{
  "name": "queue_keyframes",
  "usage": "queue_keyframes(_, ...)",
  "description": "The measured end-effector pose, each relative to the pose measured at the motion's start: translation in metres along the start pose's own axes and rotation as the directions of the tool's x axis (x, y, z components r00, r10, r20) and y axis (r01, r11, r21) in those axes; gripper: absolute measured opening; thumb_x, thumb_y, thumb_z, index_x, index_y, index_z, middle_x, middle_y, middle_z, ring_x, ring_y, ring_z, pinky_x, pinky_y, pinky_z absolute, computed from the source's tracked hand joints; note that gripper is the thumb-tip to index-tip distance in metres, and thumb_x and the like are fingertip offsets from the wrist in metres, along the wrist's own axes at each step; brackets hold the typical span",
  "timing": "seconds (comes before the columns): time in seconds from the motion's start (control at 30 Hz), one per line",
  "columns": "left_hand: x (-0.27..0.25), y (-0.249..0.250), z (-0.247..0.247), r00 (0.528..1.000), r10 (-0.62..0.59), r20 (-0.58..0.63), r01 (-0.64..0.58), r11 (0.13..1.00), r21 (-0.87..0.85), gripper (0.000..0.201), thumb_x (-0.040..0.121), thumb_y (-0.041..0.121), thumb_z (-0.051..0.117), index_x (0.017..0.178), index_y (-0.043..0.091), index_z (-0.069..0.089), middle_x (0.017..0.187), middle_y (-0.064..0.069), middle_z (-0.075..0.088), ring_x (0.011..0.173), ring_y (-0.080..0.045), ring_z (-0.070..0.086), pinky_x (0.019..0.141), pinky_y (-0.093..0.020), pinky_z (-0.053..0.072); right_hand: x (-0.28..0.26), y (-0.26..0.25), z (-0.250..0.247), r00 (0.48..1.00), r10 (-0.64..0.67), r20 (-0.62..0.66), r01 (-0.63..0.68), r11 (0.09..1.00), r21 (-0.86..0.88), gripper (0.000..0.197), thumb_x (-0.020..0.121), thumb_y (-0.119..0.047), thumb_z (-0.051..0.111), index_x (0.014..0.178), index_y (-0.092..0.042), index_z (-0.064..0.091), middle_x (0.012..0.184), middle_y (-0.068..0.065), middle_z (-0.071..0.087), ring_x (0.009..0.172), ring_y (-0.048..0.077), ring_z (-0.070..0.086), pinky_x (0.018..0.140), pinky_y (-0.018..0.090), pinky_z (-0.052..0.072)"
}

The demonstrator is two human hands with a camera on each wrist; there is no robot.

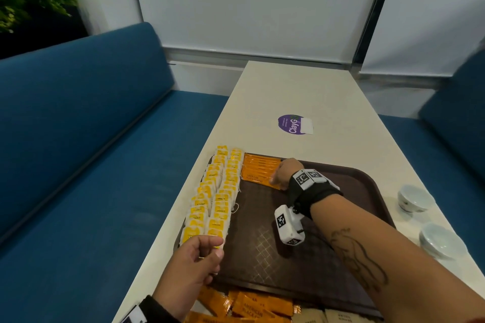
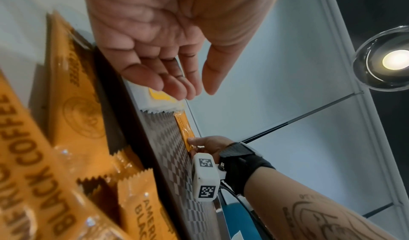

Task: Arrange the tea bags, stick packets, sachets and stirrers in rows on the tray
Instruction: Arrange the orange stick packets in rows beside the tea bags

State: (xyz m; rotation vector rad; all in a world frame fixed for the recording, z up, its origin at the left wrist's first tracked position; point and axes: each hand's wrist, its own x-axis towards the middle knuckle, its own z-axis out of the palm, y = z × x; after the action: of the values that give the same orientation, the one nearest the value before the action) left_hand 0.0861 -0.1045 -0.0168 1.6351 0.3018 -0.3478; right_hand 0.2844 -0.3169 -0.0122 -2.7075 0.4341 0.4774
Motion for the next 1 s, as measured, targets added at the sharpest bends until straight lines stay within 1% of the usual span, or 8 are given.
queue_keyframes(0.17,-0.001,0.0,0.001,1.0,-0.016,0.007,0.016,1.0,-0.008,0.013,0.089,0.008,0.058,0.1,0.014,0.061,0.084,-0.008,0.06,0.074,-0.018,0.058,0.056,-0.02,0.048,0.007,-0.006,-0.001,1.0,-0.022,0.008,0.022,0.996,-0.084,0.026,0.085,-0.033,0.067,0.091,-0.009,0.057,0.097,0.006,0.063,0.092,0.02,0.062,0.077,0.027,0.046)
queue_keyframes(0.27,-0.001,0.001,0.0,1.0,-0.022,0.007,0.022,1.0,-0.015,0.013,0.089,0.009,0.058,0.1,0.014,0.06,0.086,-0.007,0.06,0.075,-0.018,0.058,0.057,-0.021,0.048,0.01,-0.006,0.0,1.0,-0.004,0.006,0.004,0.998,-0.07,0.03,0.084,-0.037,0.068,0.08,-0.012,0.052,0.106,0.006,0.067,0.1,0.021,0.064,0.079,0.028,0.046)
queue_keyframes(0.37,-0.002,0.001,-0.001,1.0,-0.015,-0.003,0.015,1.0,-0.021,0.013,0.089,0.009,0.058,0.101,0.014,0.06,0.086,-0.007,0.061,0.074,-0.018,0.058,0.057,-0.021,0.048,0.012,-0.004,0.003,1.0,0.026,-0.009,-0.027,0.999,-0.022,0.032,0.082,-0.036,0.071,0.093,-0.009,0.058,0.104,0.006,0.067,0.1,0.021,0.063,0.084,0.029,0.048)
queue_keyframes(0.47,-0.002,0.0,0.0,1.0,-0.01,-0.011,0.01,1.0,-0.017,0.013,0.089,0.01,0.058,0.101,0.015,0.061,0.087,-0.007,0.061,0.074,-0.018,0.058,0.057,-0.021,0.048,0.012,-0.003,0.005,0.999,0.034,-0.03,-0.033,0.999,0.04,0.038,0.081,-0.032,0.073,0.105,-0.008,0.057,0.081,0.003,0.06,0.085,0.018,0.058,0.073,0.026,0.043)
queue_keyframes(0.6,-0.003,0.002,0.002,1.0,0.023,-0.013,-0.023,0.999,0.023,0.013,0.09,0.011,0.057,0.101,0.015,0.061,0.087,-0.005,0.061,0.076,-0.017,0.058,0.058,-0.02,0.047,0.011,0.001,0.007,0.998,0.035,-0.053,-0.031,0.997,0.072,0.048,0.078,-0.031,0.075,0.113,-0.005,0.054,0.108,0.008,0.064,0.095,0.02,0.061,0.075,0.027,0.044)
queue_keyframes(0.73,-0.01,0.009,-0.001,0.993,0.12,-0.005,-0.119,0.99,0.079,0.013,0.09,0.01,0.057,0.1,0.016,0.062,0.083,-0.001,0.06,0.075,-0.015,0.058,0.059,-0.019,0.046,0.001,0.01,0.0,0.999,0.014,-0.044,-0.005,0.981,0.195,0.045,0.074,-0.03,0.079,0.106,-0.004,0.062,0.1,0.011,0.07,0.088,0.024,0.067,0.064,0.03,0.048)
queue_keyframes(0.87,-0.025,0.008,-0.006,0.977,0.202,0.071,-0.212,0.961,0.176,0.015,0.087,0.011,0.062,0.098,0.021,0.062,0.087,0.0,0.061,0.078,-0.014,0.06,0.063,-0.017,0.046,-0.04,0.022,-0.013,0.99,-0.11,-0.087,0.133,0.937,0.324,0.036,0.074,-0.025,0.079,0.094,0.0,0.063,0.094,0.011,0.066,0.083,0.023,0.065,0.063,0.029,0.049)
queue_keyframes(1.0,-0.05,-0.003,-0.014,0.962,0.175,0.211,-0.246,0.891,0.382,0.027,0.079,0.017,0.072,0.1,0.028,0.059,0.096,0.006,0.062,0.083,-0.007,0.06,0.069,-0.017,0.05,-0.129,0.037,-0.025,0.948,-0.317,0.025,0.279,0.866,0.415,0.037,0.076,-0.025,0.078,0.104,-0.015,0.055,0.093,0.001,0.06,0.067,0.011,0.06,0.05,0.023,0.038)
